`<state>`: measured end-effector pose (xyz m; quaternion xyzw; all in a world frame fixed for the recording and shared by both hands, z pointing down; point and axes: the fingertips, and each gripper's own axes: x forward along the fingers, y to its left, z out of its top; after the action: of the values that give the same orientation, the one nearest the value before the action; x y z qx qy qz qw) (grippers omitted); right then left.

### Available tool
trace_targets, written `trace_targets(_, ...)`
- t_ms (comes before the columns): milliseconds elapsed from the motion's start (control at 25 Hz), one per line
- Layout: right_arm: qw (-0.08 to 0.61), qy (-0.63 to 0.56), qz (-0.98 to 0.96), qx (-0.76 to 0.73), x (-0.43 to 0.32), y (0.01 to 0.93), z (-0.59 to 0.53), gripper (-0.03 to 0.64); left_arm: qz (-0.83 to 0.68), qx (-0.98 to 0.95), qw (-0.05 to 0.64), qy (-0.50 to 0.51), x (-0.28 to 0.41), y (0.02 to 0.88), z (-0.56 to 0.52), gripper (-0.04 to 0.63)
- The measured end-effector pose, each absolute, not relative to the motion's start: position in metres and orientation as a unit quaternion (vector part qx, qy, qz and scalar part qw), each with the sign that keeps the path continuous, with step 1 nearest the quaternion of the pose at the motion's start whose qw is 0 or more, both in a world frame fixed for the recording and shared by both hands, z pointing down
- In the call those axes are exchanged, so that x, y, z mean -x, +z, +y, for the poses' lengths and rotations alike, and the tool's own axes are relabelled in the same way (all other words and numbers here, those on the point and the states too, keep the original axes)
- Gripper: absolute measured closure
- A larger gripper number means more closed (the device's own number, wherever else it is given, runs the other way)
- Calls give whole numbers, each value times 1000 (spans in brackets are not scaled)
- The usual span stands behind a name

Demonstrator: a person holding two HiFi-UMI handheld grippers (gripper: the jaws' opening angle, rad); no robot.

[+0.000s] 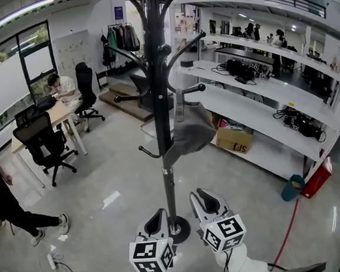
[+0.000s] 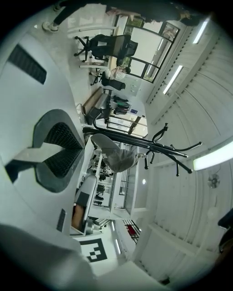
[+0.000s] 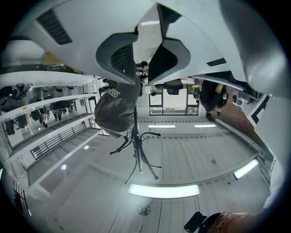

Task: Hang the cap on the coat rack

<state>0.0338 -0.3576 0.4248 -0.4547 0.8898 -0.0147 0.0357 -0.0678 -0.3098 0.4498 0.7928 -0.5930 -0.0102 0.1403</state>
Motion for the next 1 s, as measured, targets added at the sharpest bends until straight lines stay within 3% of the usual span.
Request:
trace_targets(200,16,-13,896,443,-32,436,-340,592,-592,-794,140,-7,53,457,-308,595)
trace_targets(760,4,-17,901,433,-41,442,-301,603,-578,-807,121,-18,28,450,-286,595)
trace_targets(1000,3,-18,893,449,-20,442,-280,603,-567,-815,114,-26,50,443,-263,595)
